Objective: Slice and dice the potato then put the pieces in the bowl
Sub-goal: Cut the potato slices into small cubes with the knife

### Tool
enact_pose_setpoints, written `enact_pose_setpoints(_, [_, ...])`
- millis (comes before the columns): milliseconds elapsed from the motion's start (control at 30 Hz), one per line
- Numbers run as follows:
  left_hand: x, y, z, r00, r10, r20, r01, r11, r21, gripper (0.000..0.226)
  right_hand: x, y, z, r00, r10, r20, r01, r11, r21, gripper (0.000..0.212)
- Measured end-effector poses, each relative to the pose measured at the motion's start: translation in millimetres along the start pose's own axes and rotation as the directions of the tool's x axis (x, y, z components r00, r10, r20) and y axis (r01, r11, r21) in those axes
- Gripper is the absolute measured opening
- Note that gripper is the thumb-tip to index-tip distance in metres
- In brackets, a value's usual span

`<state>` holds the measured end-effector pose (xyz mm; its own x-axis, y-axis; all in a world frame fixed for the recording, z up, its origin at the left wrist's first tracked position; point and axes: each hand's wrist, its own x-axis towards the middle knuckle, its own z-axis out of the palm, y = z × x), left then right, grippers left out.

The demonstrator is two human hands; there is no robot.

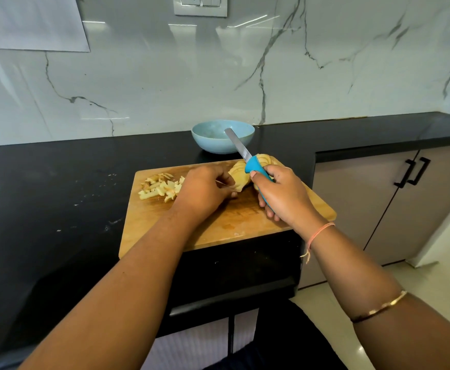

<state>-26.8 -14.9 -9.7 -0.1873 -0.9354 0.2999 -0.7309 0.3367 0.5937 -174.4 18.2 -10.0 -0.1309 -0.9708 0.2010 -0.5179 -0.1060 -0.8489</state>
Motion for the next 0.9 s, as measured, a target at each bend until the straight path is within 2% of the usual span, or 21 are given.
enact_pose_setpoints(133, [1,-2,-7,0.998,-0.020,-0.060,0.022,0.999,0.040,0.011,-14,-6,-3,0.999,0.011,0.040,-0.009,0.998,-0.056,0.017])
enact_pose_setpoints(200, [1,-5,-11,0.995,-0.036,-0.094,0.042,0.997,0.066,0.010,-21,-9,-6,0.998,-0.002,0.067,0.010,0.993,-0.116,0.018])
enact_pose_setpoints(367, [0,-4,-12,0.997,-0.072,0.017,0.069,0.989,0.128,0.009,-35,-16,-11,0.998,-0.010,0.065,0.028,0.963,-0.269,0.030])
enact_pose_setpoints(533, [-2,-4,-7,0.994,-0.053,0.099,0.038,0.988,0.147,0.001,-41,-16,-11,0.999,-0.010,0.039,0.021,0.953,-0.303,0.032])
enact_pose_setpoints(633, [-2,-4,-4,0.989,-0.074,0.132,0.058,0.991,0.123,0.009,-44,-14,-10,0.999,0.002,0.050,0.015,0.946,-0.323,0.034])
enact_pose_setpoints(800, [-1,0,-3,0.980,-0.150,0.133,0.134,0.983,0.128,0.019,-48,-14,-8,0.998,-0.003,0.066,0.026,0.936,-0.350,0.035])
enact_pose_setpoints(900, [1,-6,-12,0.974,-0.216,0.066,0.201,0.963,0.180,0.018,-51,-15,-8,0.997,-0.020,0.073,0.045,0.933,-0.357,0.035])
